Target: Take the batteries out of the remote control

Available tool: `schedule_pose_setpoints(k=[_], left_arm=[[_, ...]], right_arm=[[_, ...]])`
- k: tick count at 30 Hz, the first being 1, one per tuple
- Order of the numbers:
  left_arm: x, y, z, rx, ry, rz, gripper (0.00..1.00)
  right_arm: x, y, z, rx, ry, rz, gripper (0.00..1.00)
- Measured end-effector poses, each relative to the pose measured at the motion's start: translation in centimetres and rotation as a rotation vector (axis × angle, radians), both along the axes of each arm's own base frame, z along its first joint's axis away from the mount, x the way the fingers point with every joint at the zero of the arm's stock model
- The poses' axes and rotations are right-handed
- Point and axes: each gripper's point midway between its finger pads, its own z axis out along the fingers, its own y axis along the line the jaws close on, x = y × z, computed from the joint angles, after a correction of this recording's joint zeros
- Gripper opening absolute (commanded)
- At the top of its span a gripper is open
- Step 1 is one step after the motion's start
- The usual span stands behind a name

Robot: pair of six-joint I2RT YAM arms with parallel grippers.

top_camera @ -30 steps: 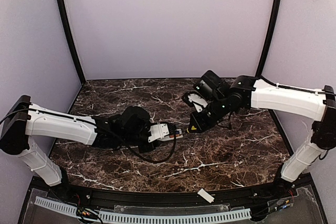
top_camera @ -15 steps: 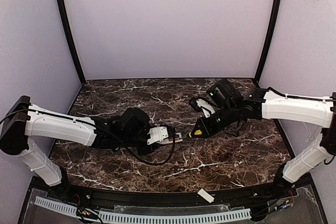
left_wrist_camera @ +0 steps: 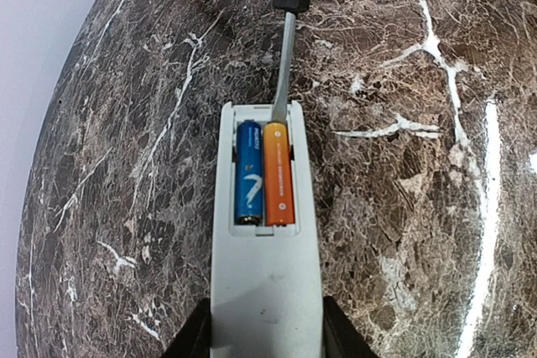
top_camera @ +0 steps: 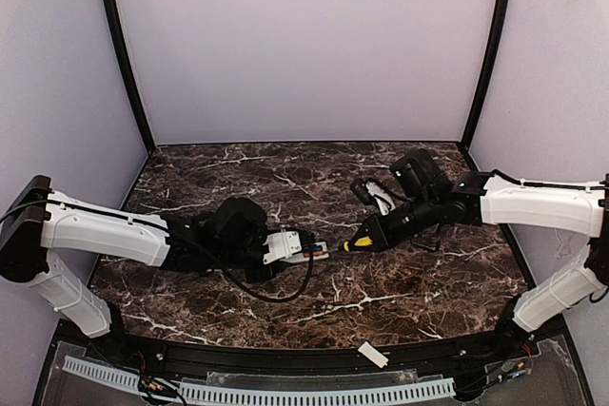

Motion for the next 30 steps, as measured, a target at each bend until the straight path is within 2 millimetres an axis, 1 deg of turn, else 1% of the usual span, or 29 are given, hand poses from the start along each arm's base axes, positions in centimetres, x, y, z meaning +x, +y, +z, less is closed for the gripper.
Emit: schedule_pose_setpoints(k=[8,14,30], left_arm=[[-0.2,0.5,0.0,0.000,-0.004,0.004,0.00],[-0.6,1.2,0.4,-0.013,-0.012,0.004,0.00],[-0.8,1.4,0.1,-0.009,-0.008,-0.004,0.00]], right_arm=[[-0.1,0.3,-0.1,0.037,0.015,0.003,0.00],[-0.3,0.8,0.2,0.080,0.023,0.023,0.00],[-0.6,0.8,0.0,0.107,0.056,0.029,0.00]])
